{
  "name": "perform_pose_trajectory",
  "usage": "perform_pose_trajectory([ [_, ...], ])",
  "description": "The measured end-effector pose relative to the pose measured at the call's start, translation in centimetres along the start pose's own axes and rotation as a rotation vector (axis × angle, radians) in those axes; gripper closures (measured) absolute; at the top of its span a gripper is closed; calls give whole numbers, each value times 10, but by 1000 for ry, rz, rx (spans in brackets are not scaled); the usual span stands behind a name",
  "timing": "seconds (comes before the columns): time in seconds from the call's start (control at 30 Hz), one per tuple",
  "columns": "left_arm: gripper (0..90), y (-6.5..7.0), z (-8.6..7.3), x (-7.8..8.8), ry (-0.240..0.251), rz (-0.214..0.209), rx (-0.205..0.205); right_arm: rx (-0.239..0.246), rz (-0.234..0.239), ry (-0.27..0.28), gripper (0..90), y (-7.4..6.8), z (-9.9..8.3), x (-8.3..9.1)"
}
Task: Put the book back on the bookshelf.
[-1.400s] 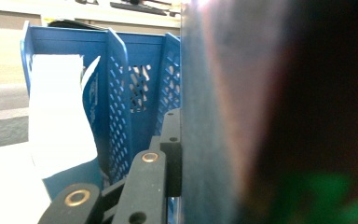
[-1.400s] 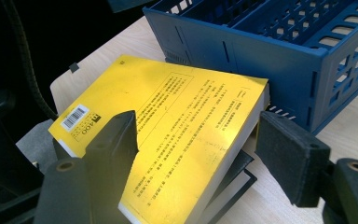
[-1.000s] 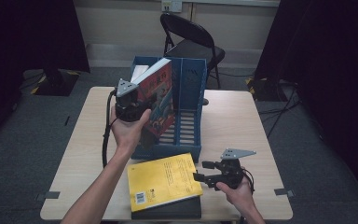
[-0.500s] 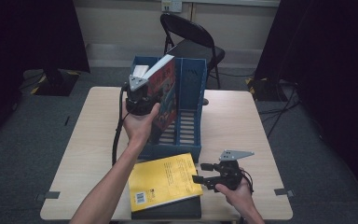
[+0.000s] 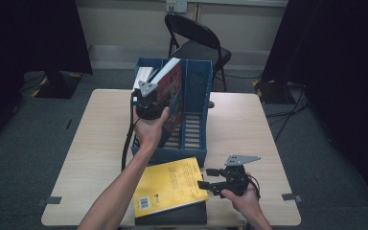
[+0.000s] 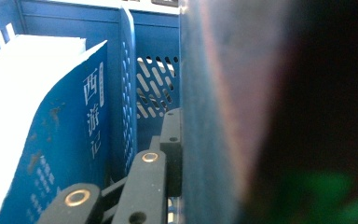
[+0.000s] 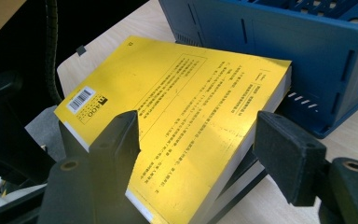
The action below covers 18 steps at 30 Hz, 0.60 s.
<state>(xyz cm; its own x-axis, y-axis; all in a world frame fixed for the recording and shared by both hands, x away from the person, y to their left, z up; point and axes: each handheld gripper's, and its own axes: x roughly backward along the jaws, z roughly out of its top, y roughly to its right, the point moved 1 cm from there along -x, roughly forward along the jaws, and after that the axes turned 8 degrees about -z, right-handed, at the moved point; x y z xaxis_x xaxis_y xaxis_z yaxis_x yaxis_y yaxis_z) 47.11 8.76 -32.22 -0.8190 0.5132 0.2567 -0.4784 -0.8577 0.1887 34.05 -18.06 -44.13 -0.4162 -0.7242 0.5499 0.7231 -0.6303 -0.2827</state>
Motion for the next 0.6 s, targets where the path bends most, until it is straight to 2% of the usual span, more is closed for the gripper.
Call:
perform_pose_trajectory([
  [0.07,746,0,-1,-3,-8,-1,-1,-1,3,1,309,-1,0,-1],
  [0.13,746,1,-3,-6,-6,5,-21,1,1,-5,308,0,-1,-1],
  [0.23,746,-2,-6,-11,-11,1,-11,2,3,-4,308,-1,-1,-1],
  [0.33,746,-2,-13,-15,-24,6,-28,-1,5,-5,309,-1,-1,-1],
  [0.6,746,-6,-30,-20,-42,2,-9,-1,7,-13,308,0,-3,-2],
])
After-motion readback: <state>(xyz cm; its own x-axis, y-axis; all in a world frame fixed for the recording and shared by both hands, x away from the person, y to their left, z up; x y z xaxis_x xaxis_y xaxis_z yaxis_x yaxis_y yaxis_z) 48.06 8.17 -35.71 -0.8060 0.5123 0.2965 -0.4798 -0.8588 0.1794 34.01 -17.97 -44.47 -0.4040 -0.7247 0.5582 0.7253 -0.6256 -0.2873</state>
